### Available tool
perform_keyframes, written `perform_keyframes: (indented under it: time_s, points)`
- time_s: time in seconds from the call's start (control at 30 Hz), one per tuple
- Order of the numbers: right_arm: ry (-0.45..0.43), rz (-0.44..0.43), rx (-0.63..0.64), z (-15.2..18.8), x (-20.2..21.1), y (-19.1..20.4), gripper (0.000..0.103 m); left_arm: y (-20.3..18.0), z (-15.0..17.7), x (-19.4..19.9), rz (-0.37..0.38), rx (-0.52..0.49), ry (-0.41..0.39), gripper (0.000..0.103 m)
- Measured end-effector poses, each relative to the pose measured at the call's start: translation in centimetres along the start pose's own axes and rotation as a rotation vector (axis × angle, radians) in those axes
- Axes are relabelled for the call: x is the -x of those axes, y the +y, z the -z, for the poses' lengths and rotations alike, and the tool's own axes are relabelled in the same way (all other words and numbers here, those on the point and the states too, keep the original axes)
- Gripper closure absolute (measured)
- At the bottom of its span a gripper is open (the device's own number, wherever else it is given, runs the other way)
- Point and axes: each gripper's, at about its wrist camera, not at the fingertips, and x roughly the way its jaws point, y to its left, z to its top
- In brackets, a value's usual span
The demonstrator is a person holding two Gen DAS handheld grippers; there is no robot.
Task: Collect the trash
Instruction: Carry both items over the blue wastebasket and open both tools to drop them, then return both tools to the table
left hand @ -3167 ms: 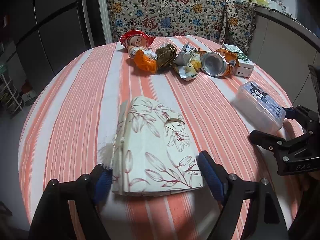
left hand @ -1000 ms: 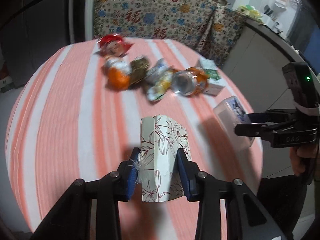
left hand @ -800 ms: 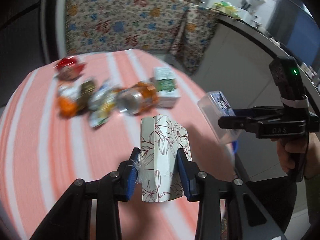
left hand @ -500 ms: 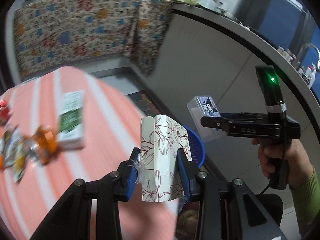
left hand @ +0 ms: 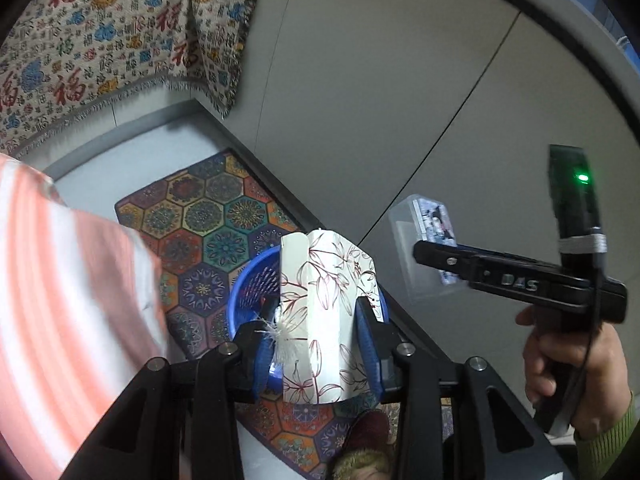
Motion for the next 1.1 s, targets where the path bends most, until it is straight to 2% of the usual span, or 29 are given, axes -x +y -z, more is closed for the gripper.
perform_keyframes:
  time_s: [0.27,0.3,0.33,0.47,0.67,0.77,0.83,0.97,1.03,1.1]
  points:
    - [-0.019,-0.064,-0.103,-0.5,-1.5,-2.1,0.037,0.2,-1.0,-5.1,-0.04,-0.02,0.015,0.06]
    - [-0.023,-0.069,-0.115,-0.6,-1.5,-2.2,0.036,0.2,-1.1,-5.7,-0.034,-0.019,0.017,0.052]
    - [-0.03,-0.08,-0.127,-0.6,-1.4,-2.4,0.03,0.3,-1.3,-6.3,-0.034,-0.018,0.021,0.045]
    - [-0.11,-0.058,-0.153,-0.9,0.3,-2.5,0.021,0.0,-2.0,-6.7,-0.048,-0.013,0.012,0.044]
    - [-0.296,0.086,-0.075,-1.2,4.2,-0.4,0.002,-1.1,-1.6,0.3,-0.017,-0.035,-0.13,0.044]
    - [-0.378,0.141,-0.022,-1.3,5.8,1.6,0.002,-1.6,-0.9,5.8,-0.026,-0.041,-0.211,0.043]
    - [-0.439,0.166,0.023,-1.1,7.1,3.1,0.002,-1.5,0.1,9.2,-0.034,-0.029,-0.252,0.034]
    - [-0.569,0.194,0.157,0.3,9.8,7.4,0.001,-0.1,4.7,15.9,-0.084,-0.01,-0.333,0.024]
    - [-0.598,0.194,0.242,1.2,10.2,9.8,0.001,1.4,7.8,17.6,-0.144,-0.003,-0.328,0.023]
    - [-0.596,0.187,0.331,2.2,9.9,12.6,0.001,3.6,11.3,18.7,-0.225,0.011,-0.291,0.023]
